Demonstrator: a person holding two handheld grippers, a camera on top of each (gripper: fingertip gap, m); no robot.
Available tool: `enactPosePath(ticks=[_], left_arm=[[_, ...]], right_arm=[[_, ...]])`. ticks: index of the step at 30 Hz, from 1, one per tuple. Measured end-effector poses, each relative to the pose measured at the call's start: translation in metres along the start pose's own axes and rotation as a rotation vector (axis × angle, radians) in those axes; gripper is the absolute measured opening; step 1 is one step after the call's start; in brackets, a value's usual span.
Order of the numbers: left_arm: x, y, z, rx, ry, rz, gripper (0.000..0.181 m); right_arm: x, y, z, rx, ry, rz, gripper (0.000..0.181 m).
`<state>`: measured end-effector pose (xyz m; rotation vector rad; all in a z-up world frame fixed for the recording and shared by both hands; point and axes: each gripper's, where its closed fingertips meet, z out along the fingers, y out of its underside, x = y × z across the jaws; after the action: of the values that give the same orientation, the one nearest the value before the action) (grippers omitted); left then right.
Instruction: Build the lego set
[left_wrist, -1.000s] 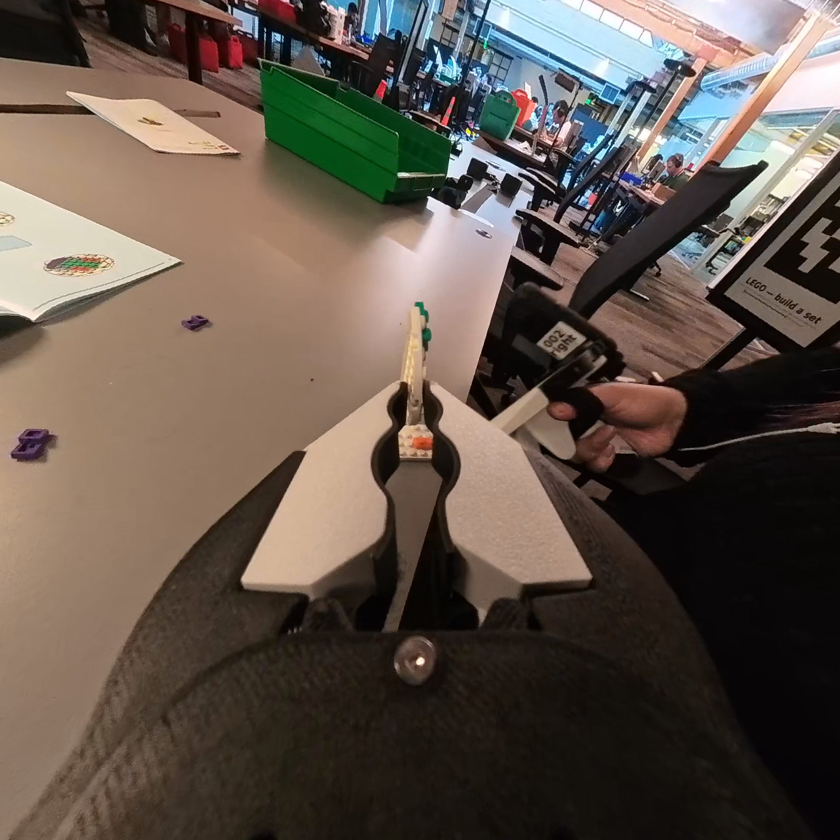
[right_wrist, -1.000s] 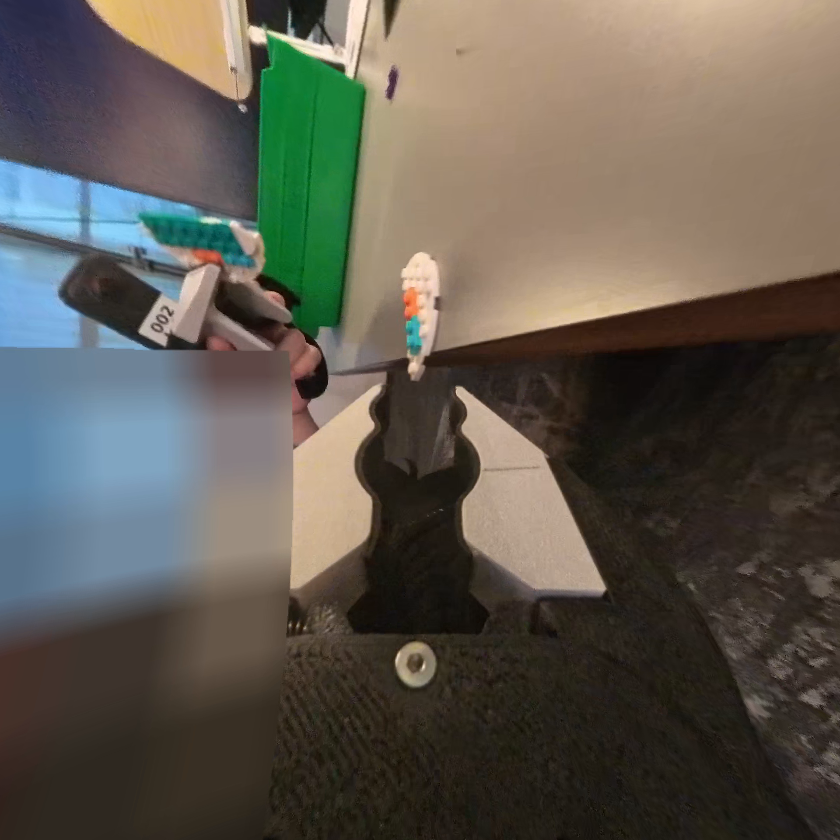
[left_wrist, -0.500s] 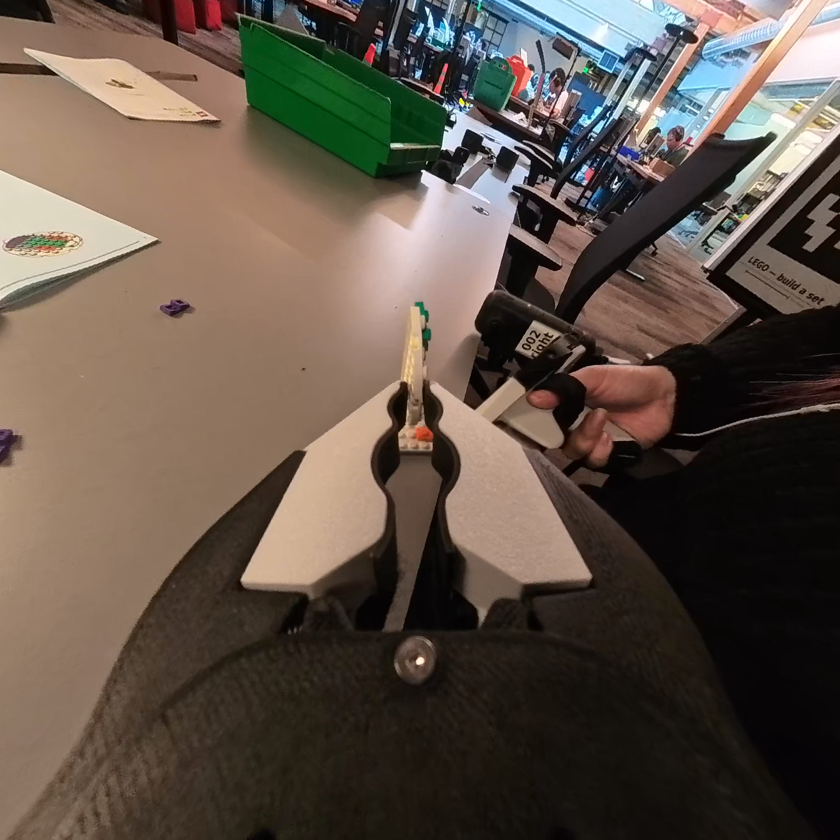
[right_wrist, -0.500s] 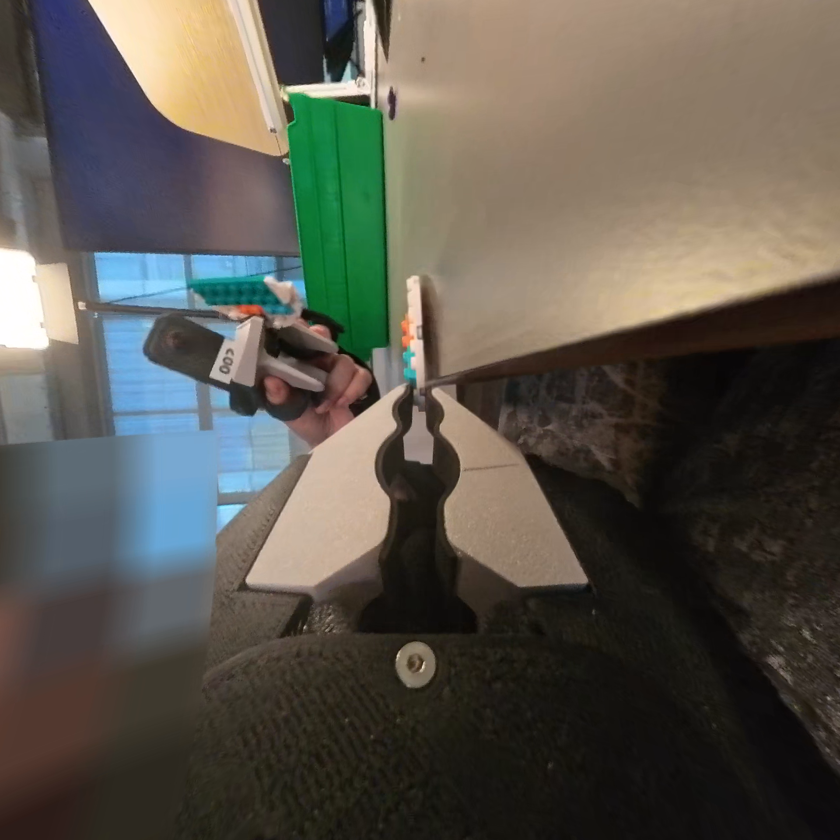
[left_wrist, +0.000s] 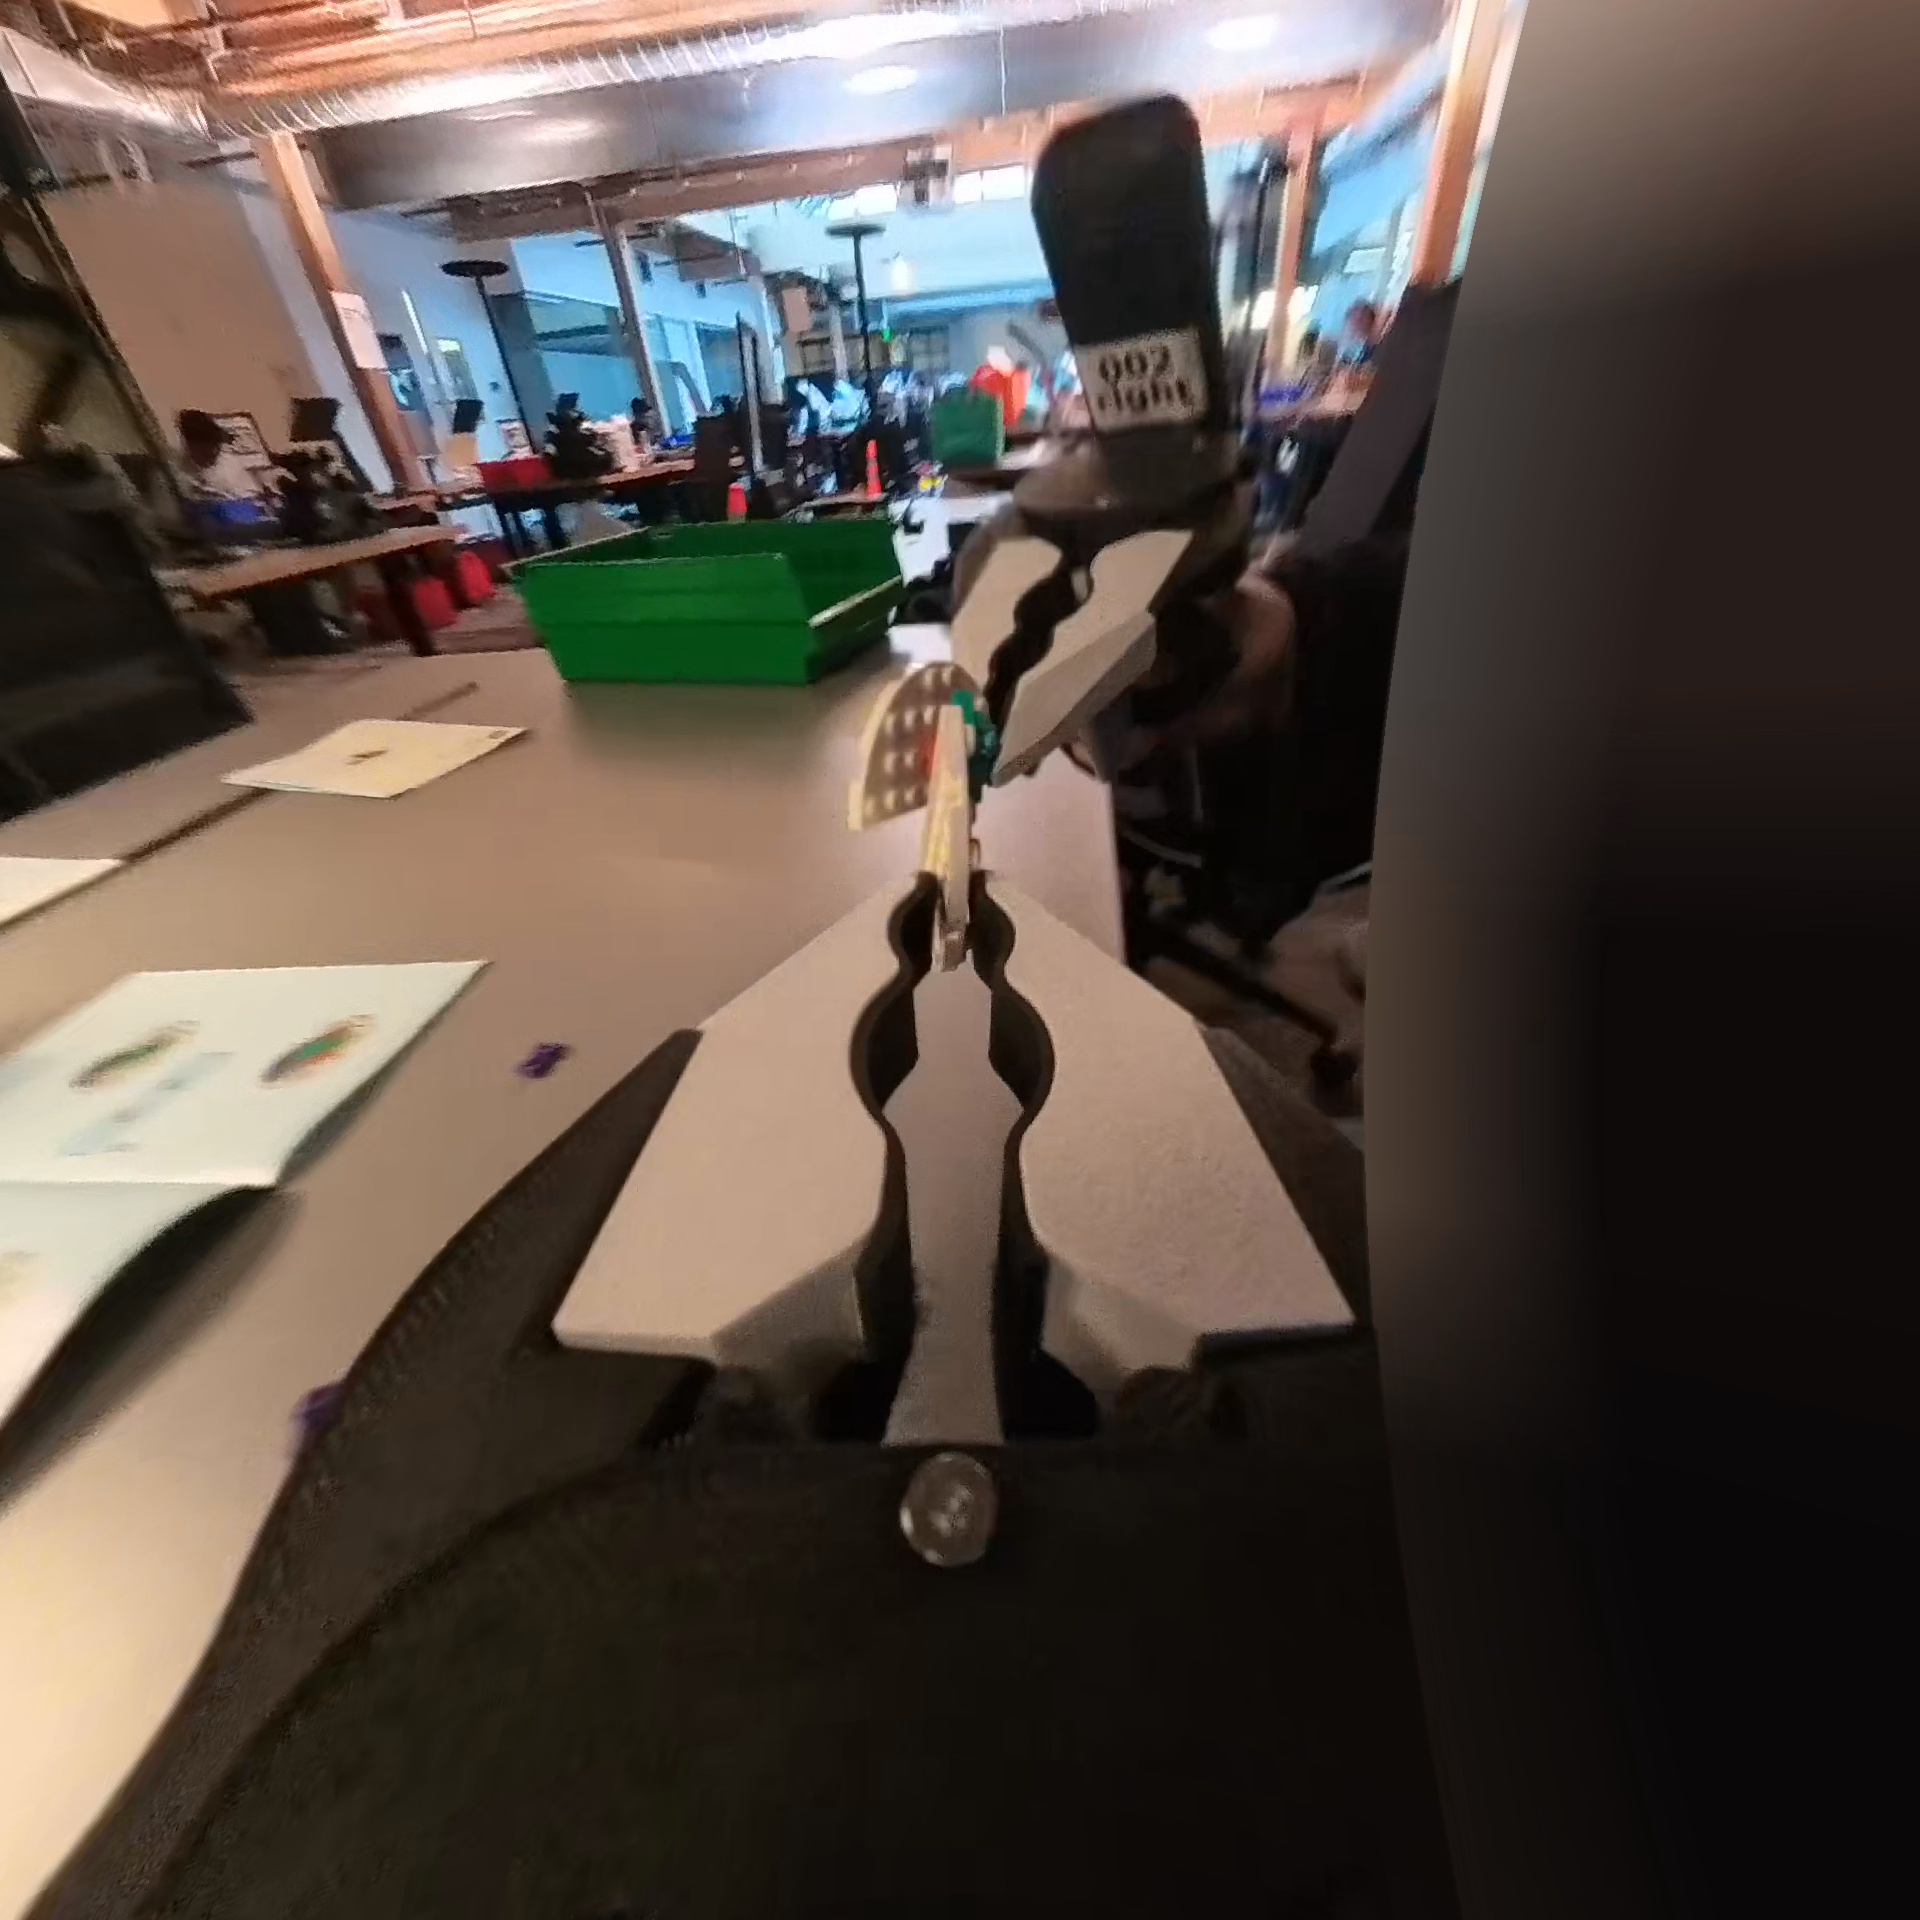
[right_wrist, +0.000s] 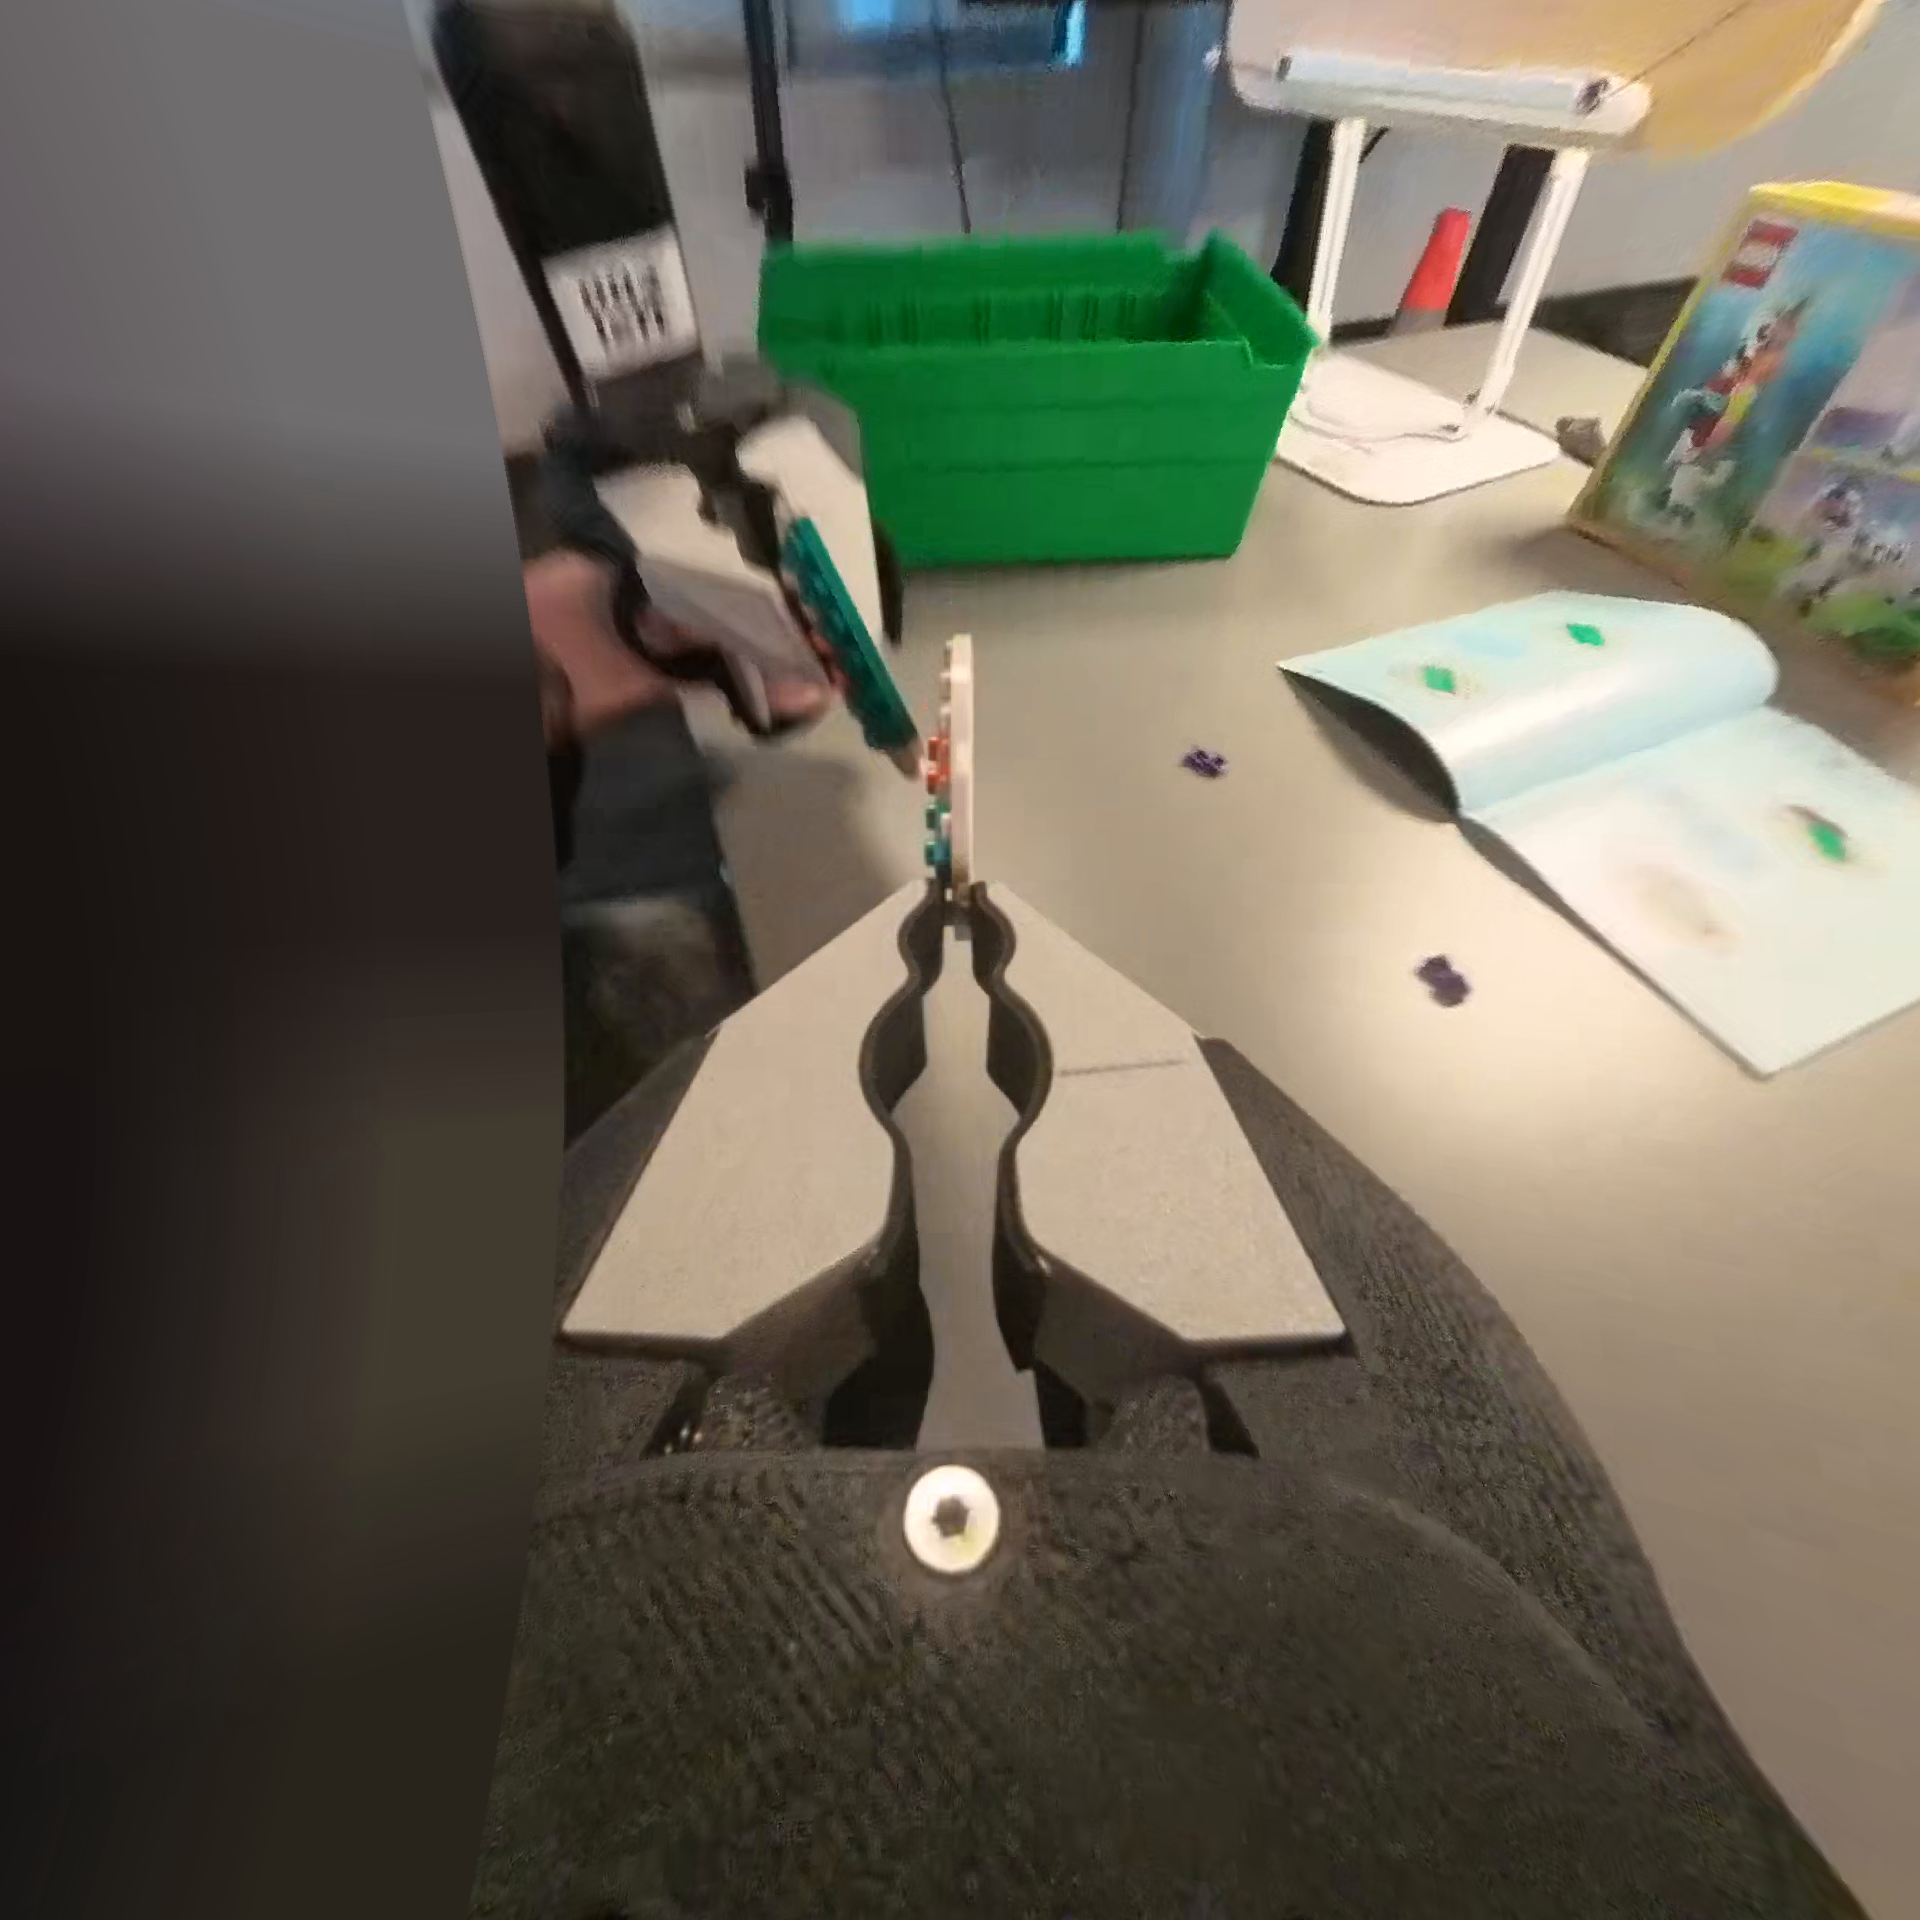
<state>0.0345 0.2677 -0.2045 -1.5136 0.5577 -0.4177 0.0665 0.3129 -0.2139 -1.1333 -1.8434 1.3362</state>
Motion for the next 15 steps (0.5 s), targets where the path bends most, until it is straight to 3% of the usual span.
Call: enactPosePath(ticks=[6, 15], left_arm=[[-0.024, 0.032, -0.001, -0.220, -0.016, 0.027, 0.005], [-0.033, 0.056, 0.005, -0.299, -0.010, -0.055, 0.005]], right_arm=[[0.043, 0.061, 0.019, -0.334, -0.120, -0.041, 0.003], [0.060, 0.104, 0.022, -0.514, -0.201, -0.088, 0.004]])
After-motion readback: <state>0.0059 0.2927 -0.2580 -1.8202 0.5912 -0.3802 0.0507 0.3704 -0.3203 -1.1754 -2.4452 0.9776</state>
